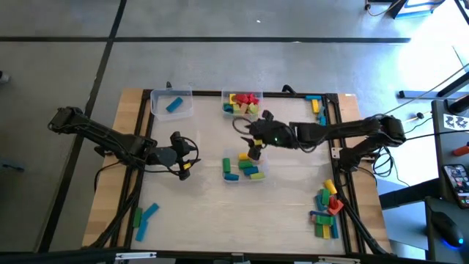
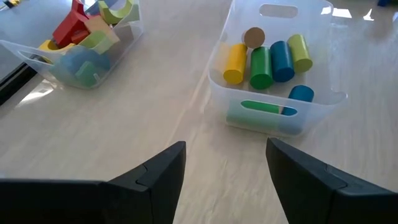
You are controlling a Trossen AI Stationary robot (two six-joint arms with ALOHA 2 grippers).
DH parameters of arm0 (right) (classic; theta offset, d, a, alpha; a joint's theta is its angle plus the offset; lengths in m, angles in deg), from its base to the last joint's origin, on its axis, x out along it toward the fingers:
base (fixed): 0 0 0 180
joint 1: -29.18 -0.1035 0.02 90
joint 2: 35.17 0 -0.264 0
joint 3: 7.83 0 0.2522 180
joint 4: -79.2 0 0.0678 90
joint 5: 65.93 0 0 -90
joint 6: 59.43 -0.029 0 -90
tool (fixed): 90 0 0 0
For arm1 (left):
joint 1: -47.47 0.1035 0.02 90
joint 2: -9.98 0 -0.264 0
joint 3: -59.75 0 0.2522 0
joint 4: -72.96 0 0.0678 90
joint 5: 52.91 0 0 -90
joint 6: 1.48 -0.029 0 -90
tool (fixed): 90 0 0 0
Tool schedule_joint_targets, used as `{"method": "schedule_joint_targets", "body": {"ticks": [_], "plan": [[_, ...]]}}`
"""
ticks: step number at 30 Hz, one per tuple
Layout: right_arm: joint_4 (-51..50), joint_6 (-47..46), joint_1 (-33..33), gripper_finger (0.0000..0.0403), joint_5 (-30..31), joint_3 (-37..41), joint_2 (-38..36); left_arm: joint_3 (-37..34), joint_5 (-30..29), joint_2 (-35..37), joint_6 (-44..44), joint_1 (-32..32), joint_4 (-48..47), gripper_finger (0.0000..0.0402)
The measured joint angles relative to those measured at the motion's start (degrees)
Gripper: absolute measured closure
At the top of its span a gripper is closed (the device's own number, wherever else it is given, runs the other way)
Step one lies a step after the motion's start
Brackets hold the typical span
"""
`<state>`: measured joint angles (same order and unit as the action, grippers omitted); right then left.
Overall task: Sort blocks by size
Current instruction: Put the green arch block into the top right transparent bin
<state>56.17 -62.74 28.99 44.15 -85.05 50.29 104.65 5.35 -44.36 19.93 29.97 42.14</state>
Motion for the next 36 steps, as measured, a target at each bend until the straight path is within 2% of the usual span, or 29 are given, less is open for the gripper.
{"method": "schedule_joint_targets", "body": {"ticks": [18, 27, 36], "plan": [[-14.9, -13.6, -15.9, 0.0194, 0.9, 0.0, -0.2, 0.0, 0.0, 0.0, -0.4, 0.0, 0.1, 0.0183], [-17.2, -21.0, -22.3, 0.0194, 0.9, 0.0, -0.2, 0.0, 0.0, 0.0, -0.4, 0.0, 0.2, 0.0183], [-28.0, -36.3, -29.4, 0.0194, 0.9, 0.0, -0.2, 0.0, 0.0, 0.0, -0.4, 0.0, 0.1, 0.0183]]}}
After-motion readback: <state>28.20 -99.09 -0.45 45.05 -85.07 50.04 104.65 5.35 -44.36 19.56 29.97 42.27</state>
